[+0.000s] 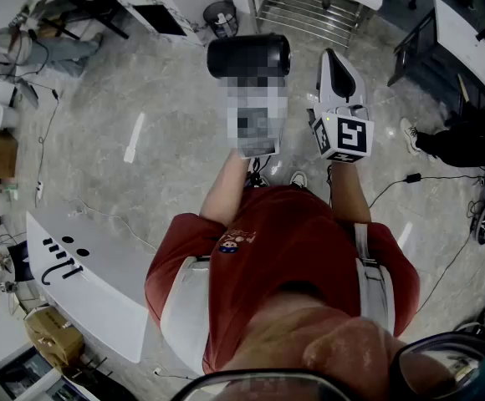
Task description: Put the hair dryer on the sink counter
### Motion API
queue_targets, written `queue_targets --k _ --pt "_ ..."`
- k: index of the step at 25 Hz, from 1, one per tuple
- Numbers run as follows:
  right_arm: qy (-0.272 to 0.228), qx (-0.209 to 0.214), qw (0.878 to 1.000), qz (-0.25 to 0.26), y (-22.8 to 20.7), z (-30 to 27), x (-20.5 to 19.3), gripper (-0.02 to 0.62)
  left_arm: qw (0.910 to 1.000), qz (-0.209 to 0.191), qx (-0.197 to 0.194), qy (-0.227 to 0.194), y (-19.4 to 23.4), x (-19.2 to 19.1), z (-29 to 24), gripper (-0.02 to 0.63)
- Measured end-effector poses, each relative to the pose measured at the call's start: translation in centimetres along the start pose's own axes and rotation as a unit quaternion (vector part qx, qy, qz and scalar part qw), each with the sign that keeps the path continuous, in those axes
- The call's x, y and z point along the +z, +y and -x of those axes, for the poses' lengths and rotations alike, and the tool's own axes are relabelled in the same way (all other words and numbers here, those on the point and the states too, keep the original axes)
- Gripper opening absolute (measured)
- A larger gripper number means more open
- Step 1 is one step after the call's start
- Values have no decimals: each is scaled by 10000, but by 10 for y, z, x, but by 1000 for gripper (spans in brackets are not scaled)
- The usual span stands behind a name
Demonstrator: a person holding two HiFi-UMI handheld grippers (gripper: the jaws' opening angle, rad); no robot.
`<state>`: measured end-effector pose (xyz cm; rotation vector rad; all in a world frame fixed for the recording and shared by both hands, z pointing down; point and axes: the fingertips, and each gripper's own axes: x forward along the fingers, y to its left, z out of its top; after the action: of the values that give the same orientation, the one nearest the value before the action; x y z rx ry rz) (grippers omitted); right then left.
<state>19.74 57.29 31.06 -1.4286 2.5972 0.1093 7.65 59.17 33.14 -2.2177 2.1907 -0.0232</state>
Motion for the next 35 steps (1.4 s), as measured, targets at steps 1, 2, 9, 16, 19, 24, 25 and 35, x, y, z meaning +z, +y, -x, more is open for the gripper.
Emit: queue_targets --k 1,2,9,16,19,24,25,35 --pt "11 3 10000 1 -1 -1 -1 0 10000 2 5 8 -1 0 -1 198" --pt "22 6 10000 1 -3 -1 -1 0 10000 4 10 16 -2 0 -2 198" --pt "33 0 10000 -17 -15 11 0 0 10000 -18 12 41 -18 0 0 198" --pt "-34 -61 9997 -228 -37 22 1 2 10000 -70 29 21 -37 3 1 198" --pt "-29 -27 9996 -271 -46 28 0 2 10000 -57 54 20 -46 5 3 198" --pt "-33 57 9993 -377 -66 32 -3 2 9999 -100 91 85 -65 2 -3 198" --pt "-29 74 9992 -390 -69 33 -4 2 9999 -94 103 98 -69 2 -3 198" --pt "-16 122 9987 -499 -91 35 -9 2 9998 -43 173 125 -87 3 -15 198"
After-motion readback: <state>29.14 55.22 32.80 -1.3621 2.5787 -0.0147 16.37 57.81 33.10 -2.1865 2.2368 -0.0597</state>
